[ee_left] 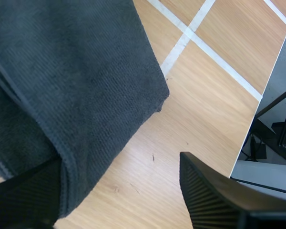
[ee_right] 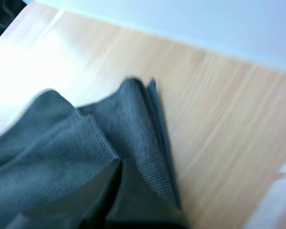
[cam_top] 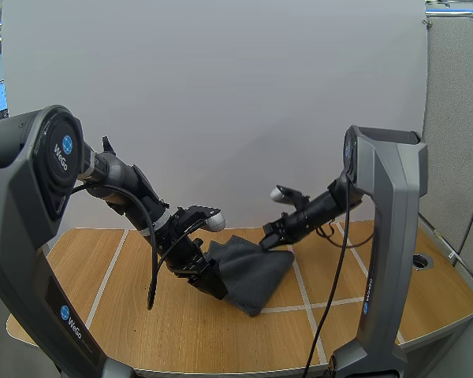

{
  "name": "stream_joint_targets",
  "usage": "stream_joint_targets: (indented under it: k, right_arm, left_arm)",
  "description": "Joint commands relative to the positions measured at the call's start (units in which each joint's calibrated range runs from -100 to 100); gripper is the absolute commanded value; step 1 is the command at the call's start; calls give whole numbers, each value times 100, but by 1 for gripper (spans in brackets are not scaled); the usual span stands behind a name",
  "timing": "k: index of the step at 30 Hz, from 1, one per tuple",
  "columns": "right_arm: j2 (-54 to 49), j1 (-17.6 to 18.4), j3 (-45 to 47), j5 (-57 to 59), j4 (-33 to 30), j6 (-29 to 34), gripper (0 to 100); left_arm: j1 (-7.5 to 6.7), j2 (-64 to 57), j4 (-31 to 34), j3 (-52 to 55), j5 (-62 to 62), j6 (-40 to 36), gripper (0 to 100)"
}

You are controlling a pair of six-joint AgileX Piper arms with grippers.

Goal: Fold the towel

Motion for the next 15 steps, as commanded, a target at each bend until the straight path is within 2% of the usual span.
stream_joint_targets:
  k: [1,2,3,4,5,6,7,9,12,15]
  right_arm:
    - [-839,-133,-20,-201,-343,49,0]
    - [-888,-183,-20,-201,-397,106,0]
    - [-899,-232,-20,-213,-452,157,7]
    - [-899,-272,-20,-213,-498,185,19]
    - [-899,-299,-20,-213,-540,197,25]
    - [-869,-335,-20,-191,-617,235,45]
    - [-861,-345,-20,-171,-664,247,51]
    - [-856,-356,-20,-18,-843,301,76]
    - [-856,-356,-20,171,-794,291,77]
    - [-833,-349,-20,226,-891,291,77]
  left_arm:
    - [3,0,-3,-27,632,-180,100]
    - [3,0,-43,-27,632,-194,100]
    - [3,0,-90,-27,632,-194,100]
    - [3,0,-153,-27,632,-202,100]
    - [3,0,-195,-27,632,-231,100]
    - [3,0,-328,-27,632,-272,100]
    - [3,0,-358,-27,632,-272,100]
    - [3,0,-526,-27,632,-320,100]
    - [10,0,-575,-27,632,-418,100]
    - [133,-142,-632,-88,632,-407,100]
